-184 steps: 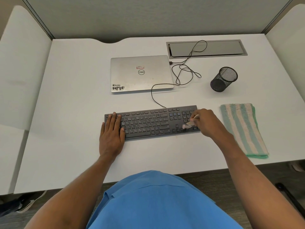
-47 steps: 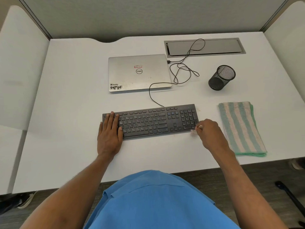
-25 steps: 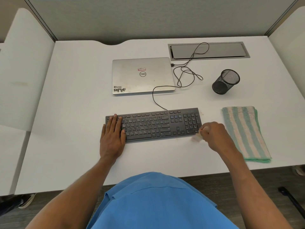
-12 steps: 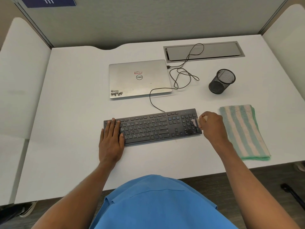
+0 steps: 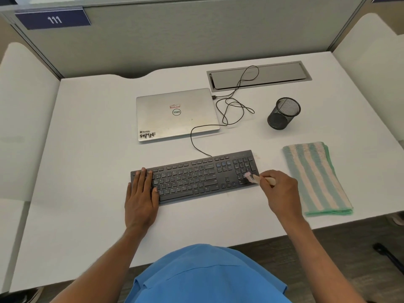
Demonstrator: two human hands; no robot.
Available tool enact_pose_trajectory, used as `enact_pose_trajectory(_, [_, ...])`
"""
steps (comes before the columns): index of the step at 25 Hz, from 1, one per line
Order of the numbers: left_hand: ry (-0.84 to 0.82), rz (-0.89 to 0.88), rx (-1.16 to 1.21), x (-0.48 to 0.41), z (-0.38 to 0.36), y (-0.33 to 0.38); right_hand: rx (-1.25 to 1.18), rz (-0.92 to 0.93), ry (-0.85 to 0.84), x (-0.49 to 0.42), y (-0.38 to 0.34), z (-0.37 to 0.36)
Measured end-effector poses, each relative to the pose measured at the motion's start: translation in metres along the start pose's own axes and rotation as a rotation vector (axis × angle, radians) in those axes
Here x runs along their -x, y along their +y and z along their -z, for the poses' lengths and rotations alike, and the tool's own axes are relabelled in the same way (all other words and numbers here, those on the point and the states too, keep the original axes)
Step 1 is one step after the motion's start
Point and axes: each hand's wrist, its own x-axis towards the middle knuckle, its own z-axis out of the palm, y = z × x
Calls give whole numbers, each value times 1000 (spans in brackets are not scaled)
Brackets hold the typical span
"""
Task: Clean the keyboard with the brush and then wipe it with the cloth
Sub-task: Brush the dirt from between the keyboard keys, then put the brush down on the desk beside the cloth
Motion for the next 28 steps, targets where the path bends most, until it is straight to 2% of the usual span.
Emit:
enact_pose_trajectory(7, [3, 7, 21, 2, 2, 1, -124, -41, 115, 22, 23, -11])
enact_pose_trajectory(17, [6, 5, 23, -1, -1, 3, -9, -76, 393, -62, 75, -7])
enact_pose_trajectory(23, [-7, 13, 29, -2, 0, 3, -54, -65, 434, -97, 96, -30])
enact_pose_trajectory(28, [-12, 14, 45, -4, 1, 3, 29, -62, 383, -114, 113, -54])
